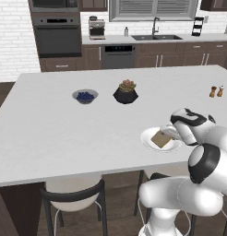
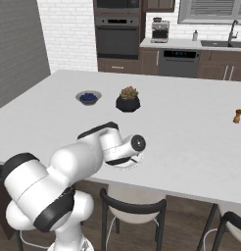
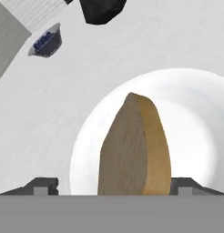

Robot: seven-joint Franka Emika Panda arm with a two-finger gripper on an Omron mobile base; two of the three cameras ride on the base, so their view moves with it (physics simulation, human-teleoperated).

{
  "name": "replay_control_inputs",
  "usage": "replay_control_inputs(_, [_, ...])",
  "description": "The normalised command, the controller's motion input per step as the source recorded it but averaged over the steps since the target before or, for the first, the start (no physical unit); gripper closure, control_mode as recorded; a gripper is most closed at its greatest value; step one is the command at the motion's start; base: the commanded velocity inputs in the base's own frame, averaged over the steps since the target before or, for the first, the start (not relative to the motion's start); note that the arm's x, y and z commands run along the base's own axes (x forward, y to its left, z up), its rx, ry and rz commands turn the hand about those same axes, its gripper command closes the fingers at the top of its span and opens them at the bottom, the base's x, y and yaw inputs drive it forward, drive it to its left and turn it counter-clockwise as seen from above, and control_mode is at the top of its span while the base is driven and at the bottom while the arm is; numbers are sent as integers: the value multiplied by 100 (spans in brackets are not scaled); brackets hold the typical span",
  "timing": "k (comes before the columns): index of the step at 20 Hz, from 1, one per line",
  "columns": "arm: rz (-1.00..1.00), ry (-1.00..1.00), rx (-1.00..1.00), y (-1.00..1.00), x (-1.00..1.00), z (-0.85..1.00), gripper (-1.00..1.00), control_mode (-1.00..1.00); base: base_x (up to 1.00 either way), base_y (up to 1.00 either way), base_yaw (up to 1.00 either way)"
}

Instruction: Start the toaster. Once the lever pops up, take the bread to the plate on the dining counter.

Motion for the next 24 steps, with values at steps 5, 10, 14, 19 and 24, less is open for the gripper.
replay_control_inputs(5, [0,4,-10,0,0,44,-100,-100,0,0,0])
replay_control_inputs(10, [0,7,-11,-1,0,57,-100,-100,0,0,0])
replay_control_inputs(14, [0,3,-13,-4,0,58,-100,-100,0,0,0])
replay_control_inputs(19, [0,0,-11,0,1,59,-100,-100,0,0,0])
replay_control_inputs(24, [0,4,-11,0,-9,55,-100,-100,0,0,0])
